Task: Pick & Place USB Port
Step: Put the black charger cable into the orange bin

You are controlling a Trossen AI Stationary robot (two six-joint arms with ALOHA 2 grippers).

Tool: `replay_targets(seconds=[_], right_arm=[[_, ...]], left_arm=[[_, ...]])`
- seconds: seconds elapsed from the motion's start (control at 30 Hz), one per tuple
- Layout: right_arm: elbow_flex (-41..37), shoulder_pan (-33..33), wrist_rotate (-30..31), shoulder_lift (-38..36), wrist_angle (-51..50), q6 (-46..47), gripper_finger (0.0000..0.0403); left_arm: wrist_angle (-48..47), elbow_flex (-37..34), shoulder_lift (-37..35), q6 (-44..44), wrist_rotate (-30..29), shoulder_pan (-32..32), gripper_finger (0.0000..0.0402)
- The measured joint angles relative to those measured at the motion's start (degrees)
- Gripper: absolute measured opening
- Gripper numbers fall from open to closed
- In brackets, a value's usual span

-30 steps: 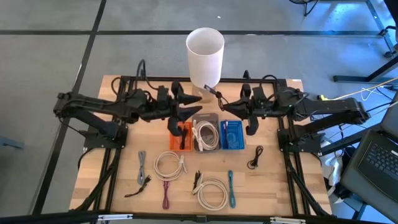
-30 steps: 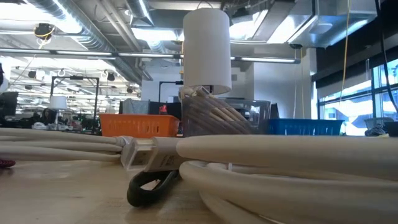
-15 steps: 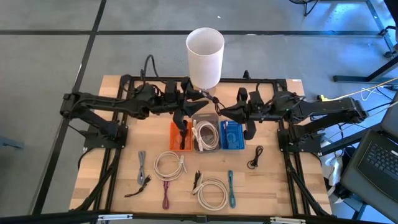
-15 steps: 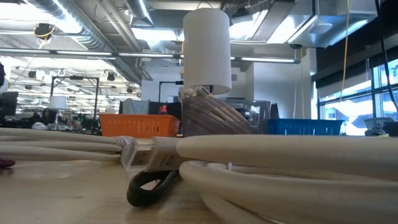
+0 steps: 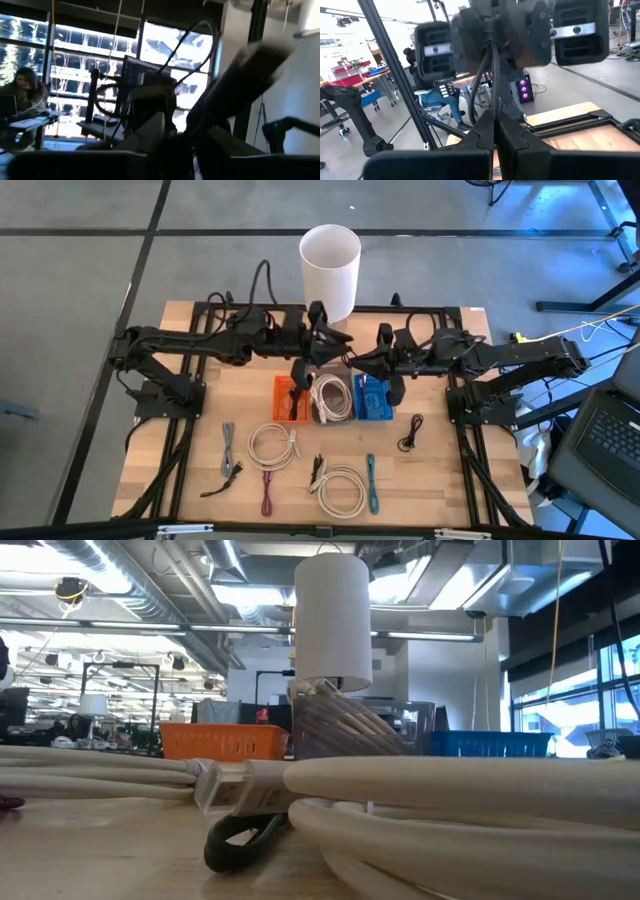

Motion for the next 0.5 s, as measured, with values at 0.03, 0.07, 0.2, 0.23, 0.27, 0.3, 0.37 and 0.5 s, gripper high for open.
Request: replay_targets(seconds=[0.03,0.07,0.2,0.23,0.27,0.3,0.37,0.5], right_arm=[[0.00,0.00,-0.02,0.00,0.02,0.06,0.0002],[0.00,0.00,-0.02,0.00,-0.13,0.11,0.0003],[0.00,0.02,-0.04,0.02,-0.11,0.00,0.0004],[0.00,0.02,-0.04,0.02,-0.13,0.00,0.0004],[0.00,0.00,-0.04,0.02,-0.11,0.00,0.0004],[0.00,0.00,-0.04,0.02,-0.11,-0.07,0.0005],[0.00,0.00,-0.04,0.02,-0.15,-1.22,0.0008],[0.00,-0.09,0.03,0.00,-1.13,-2.96,0.0040]], left_arm=[[-1.37,0.33,0.02,1.00,0.35,-0.15,0.0059],[-2.00,0.46,0.02,1.56,0.99,-0.15,0.0034],[-1.86,0.50,0.02,1.31,2.74,-0.06,0.0023],[-1.84,0.50,0.02,1.32,2.75,-0.04,0.0023],[-1.83,0.50,0.02,1.30,2.75,-0.04,0.0023],[-1.83,0.50,0.02,1.23,2.75,-0.04,0.0023],[-1.83,0.50,0.02,0.91,2.80,-0.04,0.0023],[-1.99,0.50,0.08,0.78,2.94,-0.05,0.0023]])
